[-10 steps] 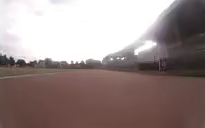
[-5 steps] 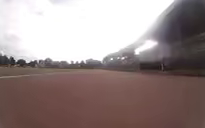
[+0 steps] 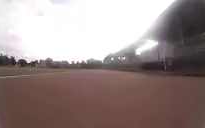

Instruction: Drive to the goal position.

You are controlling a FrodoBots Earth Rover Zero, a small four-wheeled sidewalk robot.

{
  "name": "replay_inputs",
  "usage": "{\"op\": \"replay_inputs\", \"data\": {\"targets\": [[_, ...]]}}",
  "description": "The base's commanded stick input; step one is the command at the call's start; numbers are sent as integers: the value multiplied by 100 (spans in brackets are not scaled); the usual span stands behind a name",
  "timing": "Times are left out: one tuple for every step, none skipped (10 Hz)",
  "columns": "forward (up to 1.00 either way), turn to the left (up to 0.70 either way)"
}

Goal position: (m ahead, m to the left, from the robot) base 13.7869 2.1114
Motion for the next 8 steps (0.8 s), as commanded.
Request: {"op": "replay_inputs", "data": {"targets": [[70, 0], [70, 0], [70, 0], [70, 0], [70, 0], [70, 0], [70, 0], [70, 0]]}}
